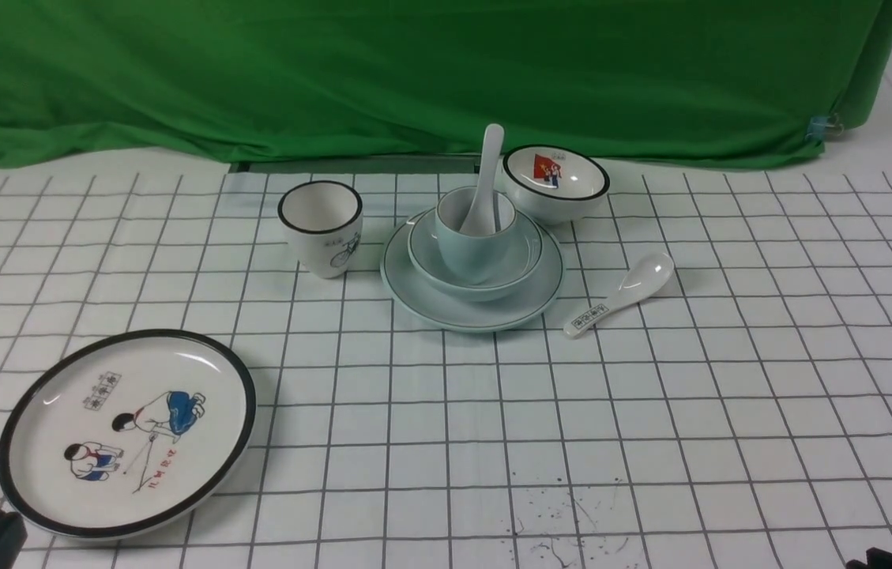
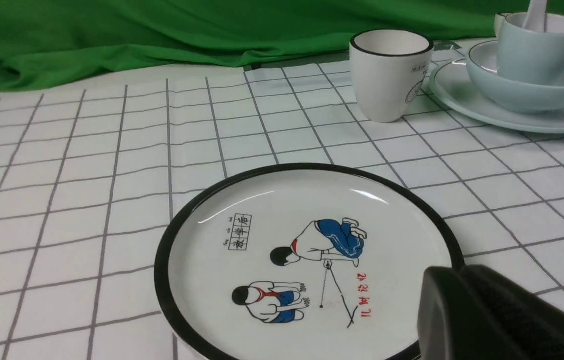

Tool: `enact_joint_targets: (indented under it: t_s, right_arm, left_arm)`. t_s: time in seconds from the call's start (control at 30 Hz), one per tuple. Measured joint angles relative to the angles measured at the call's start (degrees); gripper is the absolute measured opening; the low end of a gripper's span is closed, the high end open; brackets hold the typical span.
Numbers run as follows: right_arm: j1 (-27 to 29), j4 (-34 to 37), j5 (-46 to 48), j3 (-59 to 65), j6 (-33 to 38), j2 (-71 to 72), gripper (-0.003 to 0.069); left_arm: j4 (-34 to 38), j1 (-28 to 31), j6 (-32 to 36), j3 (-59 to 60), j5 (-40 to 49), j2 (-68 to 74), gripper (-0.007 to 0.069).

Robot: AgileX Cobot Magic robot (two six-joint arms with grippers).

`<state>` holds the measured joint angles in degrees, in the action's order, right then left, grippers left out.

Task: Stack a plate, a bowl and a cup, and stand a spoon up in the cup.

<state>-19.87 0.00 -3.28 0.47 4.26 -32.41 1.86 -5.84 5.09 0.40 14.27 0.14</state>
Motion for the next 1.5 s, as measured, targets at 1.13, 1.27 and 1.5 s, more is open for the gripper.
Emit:
enact_joint_targets:
  t_s: [1.13, 1.27, 1.5]
  right_arm:
    - [3.31, 0.0, 9.44, 0.0, 0.0, 21.64, 0.0201]
    - [11.12, 0.0, 14.1, 0.05, 0.0, 31.37, 0.0206]
    - [19.87, 0.0, 15.19, 0.05, -0.37, 32.43, 0.0217]
  left_arm:
    - [-0.73, 0.13, 1.21, 0.0, -0.05, -0.04, -0.0031]
    - [-0.91, 0.13, 1.17, 0.0, 0.0, -0.04, -0.0031]
    - [-0.91, 0.13, 1.17, 0.0, -0.01, -0.12, -0.0031]
